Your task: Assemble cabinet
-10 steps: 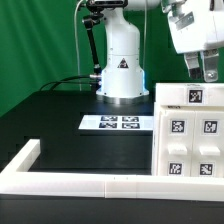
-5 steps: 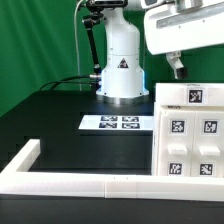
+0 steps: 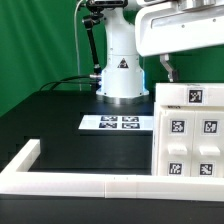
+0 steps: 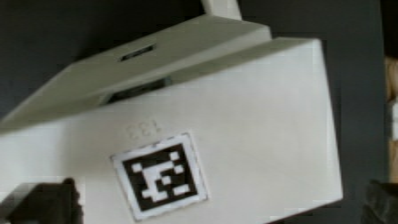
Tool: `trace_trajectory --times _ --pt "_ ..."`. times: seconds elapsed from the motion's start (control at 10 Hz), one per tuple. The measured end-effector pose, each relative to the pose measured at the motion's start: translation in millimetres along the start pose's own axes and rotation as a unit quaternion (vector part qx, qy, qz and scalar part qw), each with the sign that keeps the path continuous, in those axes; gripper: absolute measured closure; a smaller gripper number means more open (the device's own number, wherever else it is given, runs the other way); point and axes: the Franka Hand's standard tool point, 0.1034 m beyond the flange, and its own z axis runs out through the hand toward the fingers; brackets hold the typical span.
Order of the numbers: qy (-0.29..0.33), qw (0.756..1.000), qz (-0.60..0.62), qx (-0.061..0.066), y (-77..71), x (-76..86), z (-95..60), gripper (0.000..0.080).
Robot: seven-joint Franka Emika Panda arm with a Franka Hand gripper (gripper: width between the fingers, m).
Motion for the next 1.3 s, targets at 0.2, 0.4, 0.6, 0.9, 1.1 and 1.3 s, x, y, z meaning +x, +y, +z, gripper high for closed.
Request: trace_trajectory --times 0.2,0.4,0.6,0.9,1.1,1.3 --pt "0.0 0.992 -0.126 -0.008 -0.4 -0.5 0.3 0.0002" --pt "-0.002 0.975 -0.223 -0.018 -0.1 -0.9 0.2 0.0002" --pt "-0.003 0.961 -0.277 -0.019 2.0 -0.6 0.5 0.0002" --pt "-0.006 0.923 -0.385 -0.023 5.7 1.0 0.5 0.0002" --pt "-0.008 0.867 -0.497 -0.032 9.3 4.9 1.3 0.0002" --pt "-0.008 0.811 -0.584 -0.043 9.1 6.1 2.1 0.0002"
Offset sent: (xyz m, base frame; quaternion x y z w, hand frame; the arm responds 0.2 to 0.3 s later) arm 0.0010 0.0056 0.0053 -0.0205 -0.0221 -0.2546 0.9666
